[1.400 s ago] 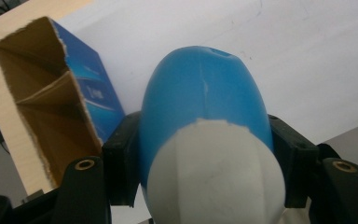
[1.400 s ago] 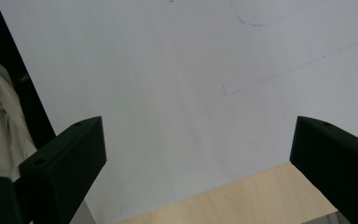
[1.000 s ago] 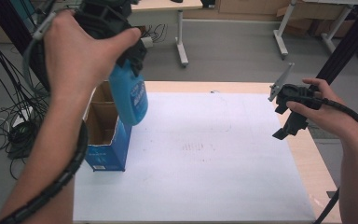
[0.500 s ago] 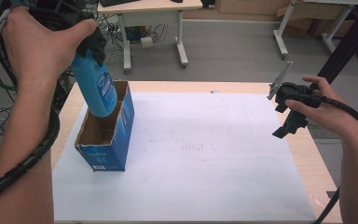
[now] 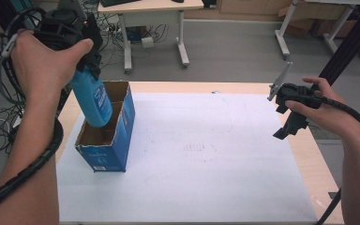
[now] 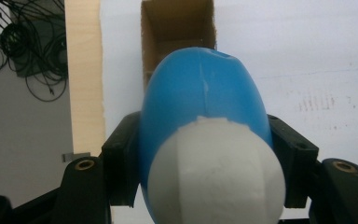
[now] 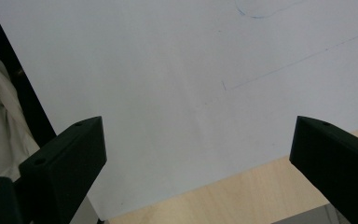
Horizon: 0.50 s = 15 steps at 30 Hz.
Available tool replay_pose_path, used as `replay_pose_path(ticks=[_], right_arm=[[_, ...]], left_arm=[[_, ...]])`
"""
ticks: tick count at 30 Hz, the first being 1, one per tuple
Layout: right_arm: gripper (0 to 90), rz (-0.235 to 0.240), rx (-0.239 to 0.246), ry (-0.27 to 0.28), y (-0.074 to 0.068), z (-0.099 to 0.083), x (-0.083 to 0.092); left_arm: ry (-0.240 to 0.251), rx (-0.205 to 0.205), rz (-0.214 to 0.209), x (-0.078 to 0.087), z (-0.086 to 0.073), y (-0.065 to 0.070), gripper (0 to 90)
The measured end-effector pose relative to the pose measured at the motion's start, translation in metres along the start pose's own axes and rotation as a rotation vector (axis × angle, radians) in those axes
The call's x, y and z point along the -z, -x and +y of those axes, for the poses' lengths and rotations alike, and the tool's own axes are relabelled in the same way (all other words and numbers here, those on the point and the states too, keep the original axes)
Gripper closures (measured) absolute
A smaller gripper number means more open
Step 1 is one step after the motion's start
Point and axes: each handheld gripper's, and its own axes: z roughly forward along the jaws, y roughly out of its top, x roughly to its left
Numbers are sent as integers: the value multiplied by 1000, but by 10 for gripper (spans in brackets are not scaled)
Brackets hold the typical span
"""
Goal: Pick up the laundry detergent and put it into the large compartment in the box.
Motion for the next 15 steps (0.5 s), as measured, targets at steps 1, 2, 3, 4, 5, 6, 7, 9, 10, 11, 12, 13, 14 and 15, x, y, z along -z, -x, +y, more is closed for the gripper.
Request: replay_pose_path(ticks=[1,2,3,4,5,6,7,9,10,11,12,13,14,15], right_arm=[[36,-2,1,4,-1,-2,1],[36,-2,1,4,-1,-2,1],[36,-2,-7,4,-1,-3,1],[36,-2,-7,4,-1,-3,1],[36,-2,-7,4,-1,-3,1],[36,-2,-8,5,-1,-4,1],[35,-3,-9,5,-1,-4,1],[36,-3,-9,1,-2,-3,1],[36,-3,-6,2,-2,-3,0],[36,-3,-6,2,-2,-3,0],[36,-3,-6,2,-2,-3,0],[36,-3,-6,3,-2,-3,0],[36,-2,-6,0,-2,-3,-1],[36,-1,-6,0,-2,-3,-1]], left_arm=[[-2,3,-2,-3,0,-1,382],[-5,7,-3,-7,0,-2,382],[-17,9,-3,-15,1,-2,382],[-17,9,-3,-15,1,-2,381],[-18,11,-3,-18,1,-3,381],[-20,13,-3,-21,0,-3,381],[-23,15,-2,-25,0,-3,381],[-28,19,1,-31,0,-4,381],[-31,22,2,-35,-1,-4,381],[-35,21,4,-38,-1,-5,381],[-38,23,6,-41,-1,-5,381],[-44,24,7,-45,0,-6,381],[-45,27,8,-48,-1,-6,381],[-52,29,14,-54,-1,-5,381]])
